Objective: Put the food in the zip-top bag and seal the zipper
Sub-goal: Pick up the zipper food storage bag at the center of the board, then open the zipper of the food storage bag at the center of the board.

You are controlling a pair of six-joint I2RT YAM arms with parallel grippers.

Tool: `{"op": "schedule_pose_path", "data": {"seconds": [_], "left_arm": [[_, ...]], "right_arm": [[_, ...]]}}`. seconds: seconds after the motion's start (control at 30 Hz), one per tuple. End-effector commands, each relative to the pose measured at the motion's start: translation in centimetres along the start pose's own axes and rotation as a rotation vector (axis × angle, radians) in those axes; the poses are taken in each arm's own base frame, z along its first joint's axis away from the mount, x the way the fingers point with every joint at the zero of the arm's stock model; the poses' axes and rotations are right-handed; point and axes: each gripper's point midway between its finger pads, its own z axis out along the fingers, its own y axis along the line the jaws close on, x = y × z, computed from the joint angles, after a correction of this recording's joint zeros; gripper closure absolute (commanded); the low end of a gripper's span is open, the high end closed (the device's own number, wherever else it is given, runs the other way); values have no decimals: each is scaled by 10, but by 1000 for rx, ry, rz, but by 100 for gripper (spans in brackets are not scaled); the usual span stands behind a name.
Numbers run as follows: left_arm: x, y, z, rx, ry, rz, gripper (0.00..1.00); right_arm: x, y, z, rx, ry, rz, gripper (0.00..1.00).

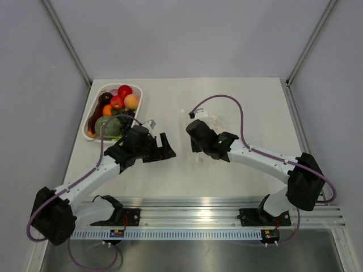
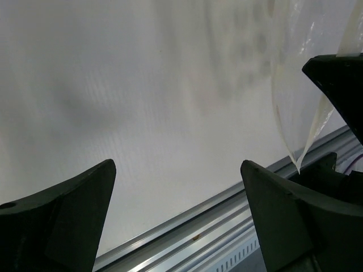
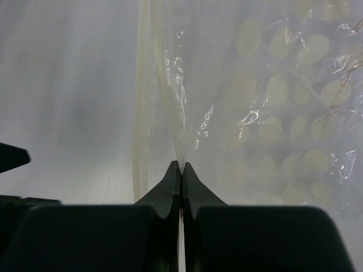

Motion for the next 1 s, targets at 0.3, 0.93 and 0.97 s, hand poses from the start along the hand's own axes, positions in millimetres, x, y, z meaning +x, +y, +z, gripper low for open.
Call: {"op": "schedule_pose_path", "data": {"seconds": [0.3, 0.93, 0.97], "left_arm": [[-28, -64, 23, 254, -99, -74, 16], [-28, -81, 61, 258, -44, -60, 82], [-31, -84, 59, 264, -49, -49, 91]], "right_arm": [[3, 11, -21, -97, 22, 145, 100], [-1, 22, -31, -159, 38, 193, 100], [1, 17, -32, -136, 42, 184, 100]]}}
